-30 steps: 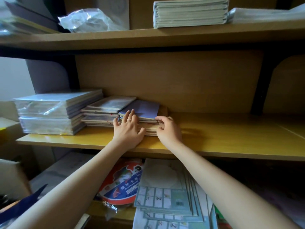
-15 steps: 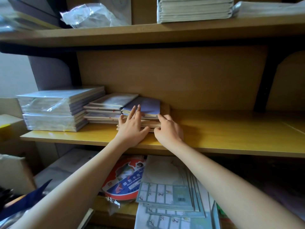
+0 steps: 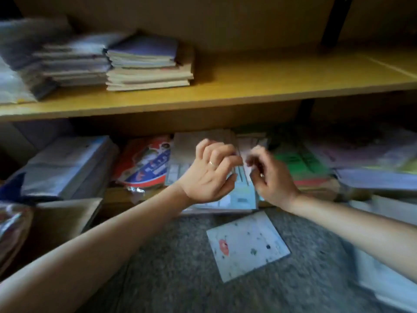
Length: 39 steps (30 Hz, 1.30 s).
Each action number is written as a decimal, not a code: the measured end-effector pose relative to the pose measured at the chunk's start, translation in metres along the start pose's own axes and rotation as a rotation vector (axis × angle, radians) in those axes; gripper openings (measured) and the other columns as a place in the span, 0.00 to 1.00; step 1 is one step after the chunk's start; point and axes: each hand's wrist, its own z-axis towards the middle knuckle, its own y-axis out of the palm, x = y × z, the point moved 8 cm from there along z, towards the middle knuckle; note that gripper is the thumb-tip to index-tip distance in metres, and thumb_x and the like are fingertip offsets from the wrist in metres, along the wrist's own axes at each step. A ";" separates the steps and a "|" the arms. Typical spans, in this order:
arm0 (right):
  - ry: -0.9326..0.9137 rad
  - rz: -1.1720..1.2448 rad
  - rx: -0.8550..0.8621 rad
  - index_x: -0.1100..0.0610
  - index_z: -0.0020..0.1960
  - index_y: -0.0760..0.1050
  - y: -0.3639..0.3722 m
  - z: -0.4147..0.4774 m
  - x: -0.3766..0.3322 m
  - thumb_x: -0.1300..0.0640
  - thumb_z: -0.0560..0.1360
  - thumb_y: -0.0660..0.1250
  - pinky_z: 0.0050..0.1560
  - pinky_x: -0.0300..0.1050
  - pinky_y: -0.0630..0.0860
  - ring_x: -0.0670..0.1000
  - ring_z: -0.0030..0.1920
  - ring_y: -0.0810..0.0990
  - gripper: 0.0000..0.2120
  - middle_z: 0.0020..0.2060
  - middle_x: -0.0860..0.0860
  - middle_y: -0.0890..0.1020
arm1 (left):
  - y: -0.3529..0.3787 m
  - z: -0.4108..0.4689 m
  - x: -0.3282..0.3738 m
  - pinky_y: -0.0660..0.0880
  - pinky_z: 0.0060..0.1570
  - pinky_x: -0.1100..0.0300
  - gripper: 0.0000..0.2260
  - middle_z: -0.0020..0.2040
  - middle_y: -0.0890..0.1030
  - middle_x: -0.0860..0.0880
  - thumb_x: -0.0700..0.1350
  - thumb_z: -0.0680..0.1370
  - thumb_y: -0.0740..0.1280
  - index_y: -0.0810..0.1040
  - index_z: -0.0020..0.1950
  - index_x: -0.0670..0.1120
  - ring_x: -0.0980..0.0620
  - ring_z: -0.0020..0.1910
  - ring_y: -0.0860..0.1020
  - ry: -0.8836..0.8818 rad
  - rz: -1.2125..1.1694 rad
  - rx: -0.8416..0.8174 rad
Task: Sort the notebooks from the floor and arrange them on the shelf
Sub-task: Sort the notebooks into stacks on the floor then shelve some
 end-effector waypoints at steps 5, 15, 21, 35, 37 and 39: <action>0.621 -0.095 -0.393 0.47 0.55 0.63 0.031 -0.142 0.084 0.64 0.75 0.62 0.36 0.48 0.69 0.48 0.39 0.74 0.16 0.45 0.46 0.73 | 0.079 -0.113 0.110 0.65 0.59 0.47 0.15 0.56 0.75 0.43 0.47 0.71 0.66 0.72 0.56 0.46 0.43 0.52 0.74 0.223 -0.202 -0.547; 1.520 0.113 -0.463 0.62 0.69 0.66 0.028 -0.243 0.137 0.66 0.77 0.59 0.53 0.50 0.75 0.58 0.59 0.74 0.20 0.64 0.59 0.72 | 0.136 -0.230 0.122 0.51 0.73 0.47 0.35 0.78 0.43 0.41 0.67 0.77 0.46 0.47 0.78 0.49 0.42 0.77 0.44 -0.393 -0.244 -1.320; 1.615 0.391 -0.410 0.63 0.61 0.68 0.046 -0.238 0.135 0.64 0.76 0.61 0.33 0.39 0.70 0.49 0.37 0.72 0.14 0.49 0.57 0.74 | 0.147 -0.222 0.125 0.76 0.20 0.52 0.27 0.54 0.80 0.34 0.51 0.60 0.78 0.79 0.54 0.39 0.38 0.46 0.82 -0.203 -0.126 -1.288; 1.536 1.103 0.002 0.47 0.73 0.58 0.011 -0.191 0.082 0.33 0.65 0.65 0.55 0.56 0.75 0.60 0.61 0.74 0.41 0.64 0.61 0.72 | 0.068 -0.070 0.098 0.49 0.18 0.67 0.15 0.19 0.70 0.47 0.38 0.59 0.76 0.78 0.43 0.41 0.51 0.11 0.66 -0.290 -0.015 -0.696; 1.493 1.196 -0.100 0.51 0.67 0.66 0.017 -0.183 0.055 0.31 0.64 0.67 0.51 0.55 0.78 0.58 0.56 0.76 0.38 0.58 0.60 0.76 | 0.055 -0.048 0.118 0.49 0.19 0.68 0.11 0.20 0.72 0.49 0.39 0.62 0.72 0.77 0.43 0.43 0.53 0.12 0.68 -0.258 -0.046 -0.606; 1.527 1.107 0.031 0.57 0.59 0.71 0.015 -0.186 0.043 0.39 0.70 0.67 0.40 0.47 0.79 0.55 0.47 0.79 0.26 0.49 0.58 0.79 | 0.047 -0.035 0.146 0.52 0.17 0.69 0.09 0.23 0.75 0.50 0.43 0.64 0.69 0.78 0.43 0.44 0.55 0.15 0.70 -0.209 -0.079 -0.589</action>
